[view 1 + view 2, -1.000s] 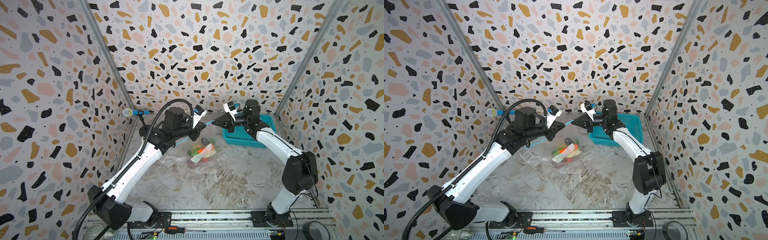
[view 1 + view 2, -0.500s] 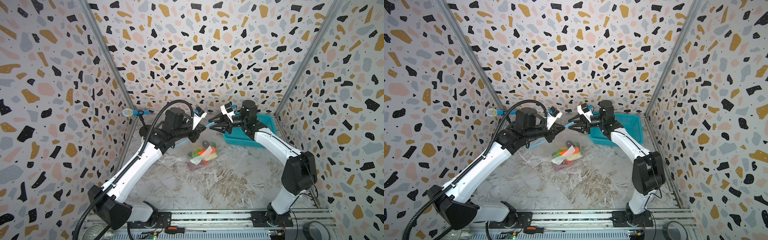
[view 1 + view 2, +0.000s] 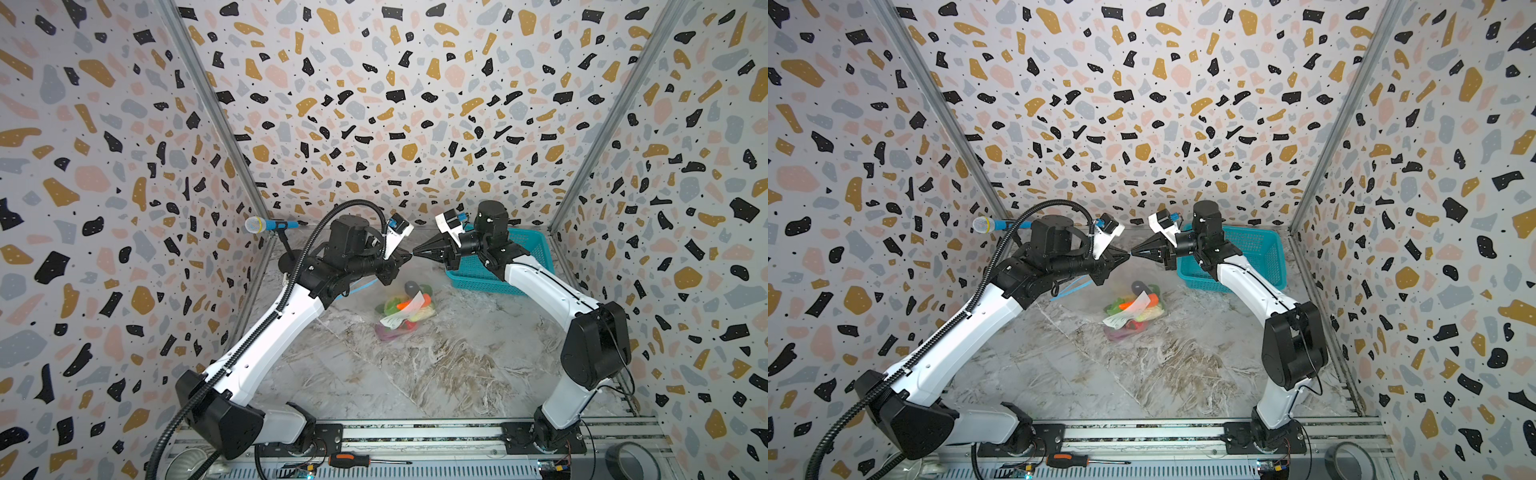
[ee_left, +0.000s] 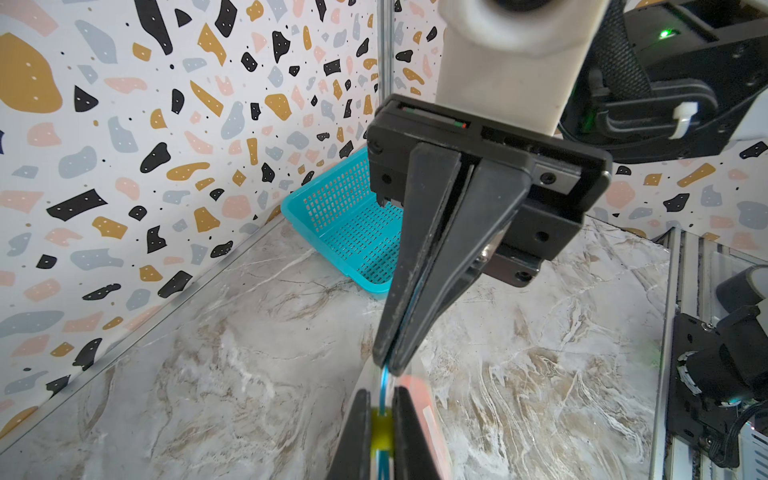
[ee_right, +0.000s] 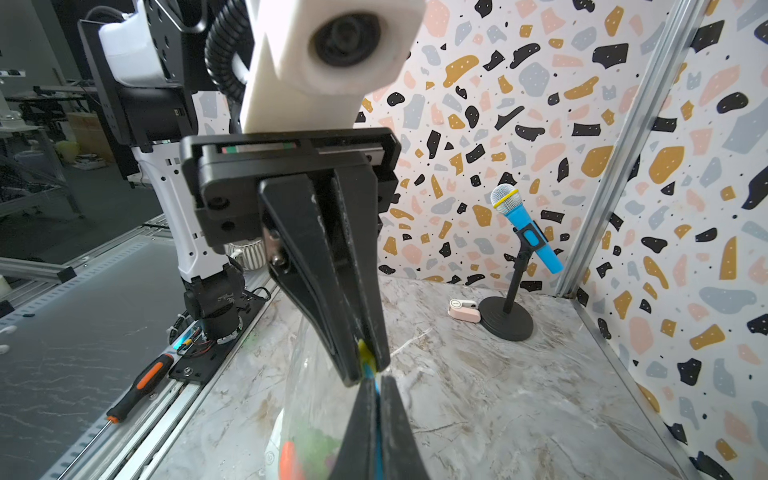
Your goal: Place the food in the zip-top bag and seal the zipper
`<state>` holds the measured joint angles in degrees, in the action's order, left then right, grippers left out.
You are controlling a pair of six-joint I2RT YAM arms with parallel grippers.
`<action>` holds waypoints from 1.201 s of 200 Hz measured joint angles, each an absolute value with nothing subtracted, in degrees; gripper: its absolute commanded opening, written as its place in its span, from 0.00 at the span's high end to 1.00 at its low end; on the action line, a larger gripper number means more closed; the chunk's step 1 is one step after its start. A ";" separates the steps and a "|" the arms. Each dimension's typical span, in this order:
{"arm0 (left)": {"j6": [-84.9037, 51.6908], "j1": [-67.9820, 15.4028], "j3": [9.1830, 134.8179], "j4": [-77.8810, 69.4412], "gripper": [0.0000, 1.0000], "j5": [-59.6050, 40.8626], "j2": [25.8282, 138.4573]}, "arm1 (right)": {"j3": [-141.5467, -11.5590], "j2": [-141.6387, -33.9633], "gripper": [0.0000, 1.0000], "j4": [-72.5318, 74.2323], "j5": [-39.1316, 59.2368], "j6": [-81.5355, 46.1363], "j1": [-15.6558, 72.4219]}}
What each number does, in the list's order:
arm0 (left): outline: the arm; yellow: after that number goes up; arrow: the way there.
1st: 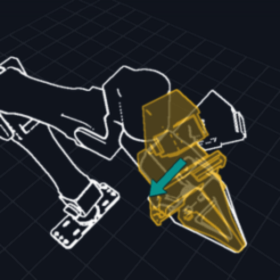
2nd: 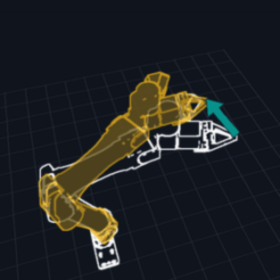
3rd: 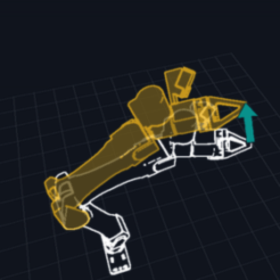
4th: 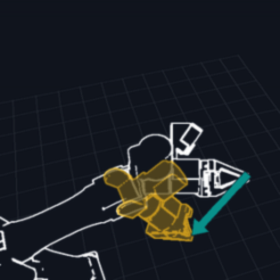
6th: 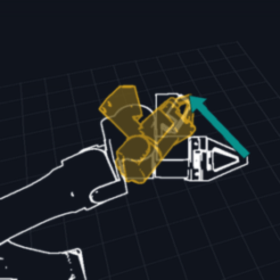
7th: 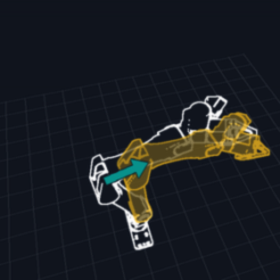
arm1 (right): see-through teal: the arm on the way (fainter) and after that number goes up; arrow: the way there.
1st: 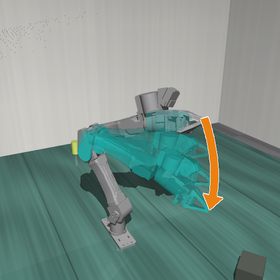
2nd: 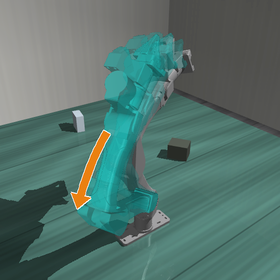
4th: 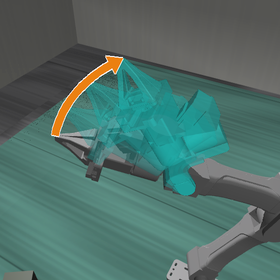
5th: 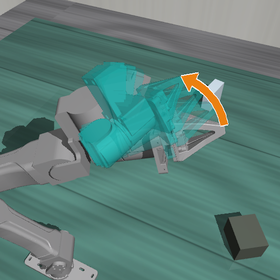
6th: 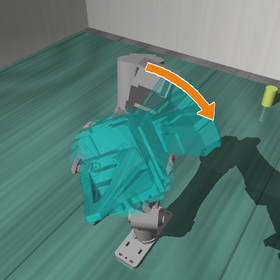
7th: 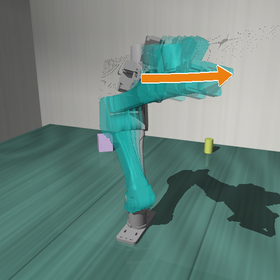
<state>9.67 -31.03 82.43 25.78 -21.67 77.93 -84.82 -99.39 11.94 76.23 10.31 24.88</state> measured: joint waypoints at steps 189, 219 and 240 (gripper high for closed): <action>8.82 -31.05 77.06 27.46 0.92 -16.51 71.02 | -84.82 -98.89 1.00 10.13 72.73 10.37 22.87; 8.80 -31.05 76.51 28.49 0.92 -15.68 70.11 | -84.82 -98.89 1.00 9.15 72.29 10.41 22.57; 8.80 -31.05 76.29 29.23 0.92 -15.03 69.36 | -84.84 -98.89 1.00 8.86 72.10 10.41 22.22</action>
<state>8.80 -31.05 76.29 29.23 -15.03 69.36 -84.84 -98.89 8.86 72.10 10.41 22.22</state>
